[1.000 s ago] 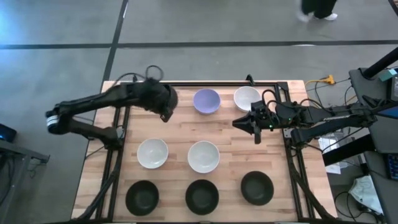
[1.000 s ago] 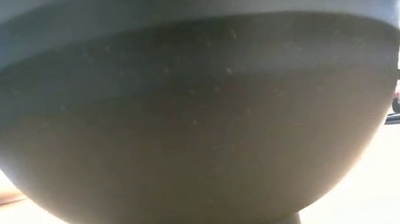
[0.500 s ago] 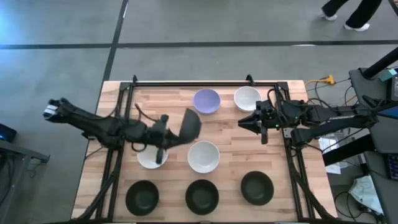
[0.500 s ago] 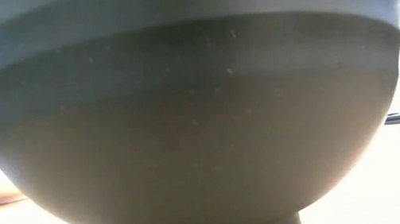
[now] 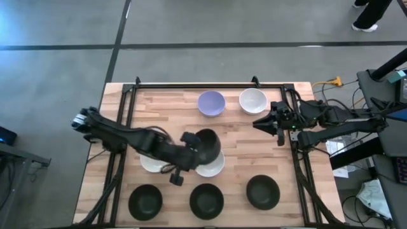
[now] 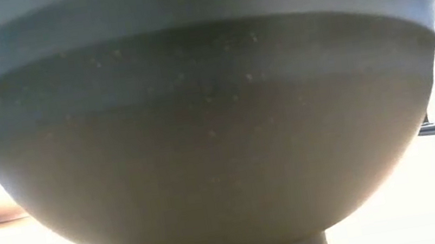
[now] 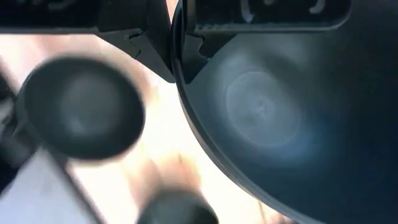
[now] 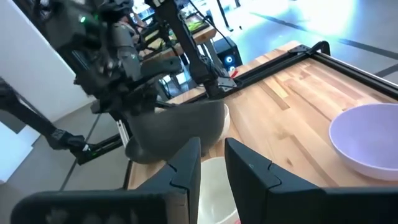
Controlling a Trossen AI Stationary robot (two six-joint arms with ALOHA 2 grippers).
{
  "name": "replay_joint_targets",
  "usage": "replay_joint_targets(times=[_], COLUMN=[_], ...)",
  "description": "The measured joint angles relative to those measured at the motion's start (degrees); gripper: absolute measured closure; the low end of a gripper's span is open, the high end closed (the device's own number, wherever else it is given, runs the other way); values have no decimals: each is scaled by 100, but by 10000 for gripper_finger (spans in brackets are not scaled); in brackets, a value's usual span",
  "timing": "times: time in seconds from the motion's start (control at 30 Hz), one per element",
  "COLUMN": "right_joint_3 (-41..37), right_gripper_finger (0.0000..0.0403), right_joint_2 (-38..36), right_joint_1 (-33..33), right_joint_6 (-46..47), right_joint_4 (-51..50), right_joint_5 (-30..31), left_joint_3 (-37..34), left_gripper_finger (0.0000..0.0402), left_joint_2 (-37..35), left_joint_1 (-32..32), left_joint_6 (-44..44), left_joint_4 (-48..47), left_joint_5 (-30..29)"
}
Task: Nest bowls inside each other
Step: Stack the top left black bowl on top of the bottom right white bowl
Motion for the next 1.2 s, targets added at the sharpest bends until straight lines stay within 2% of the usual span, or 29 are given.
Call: replay_joint_targets(times=[0.13,0.27,0.4,0.83,1.2], right_joint_3=[0,0,0,0,0], right_gripper_finger=[333,335,334,335,339], right_joint_2=[-51,-74,-96,-213,-381], right_joint_1=[0,0,0,2,2], right_joint_6=[12,10,0,-57,-93], right_joint_4=[-85,-84,-98,-402,-581], right_joint_5=[1,-1,-129,-234,-254], left_joint_3=[932,1565,1931,2007,1993], left_gripper_finger=[401,401,401,401,402], left_joint_2=[769,1444,1916,2702,2861], left_joint_1=[16,101,111,127,138], left_joint_6=[623,932,1062,1099,1255], left_joint_4=[-1052,-1581,-2002,-2207,-2273], left_joint_5=[38,462,279,243,335])
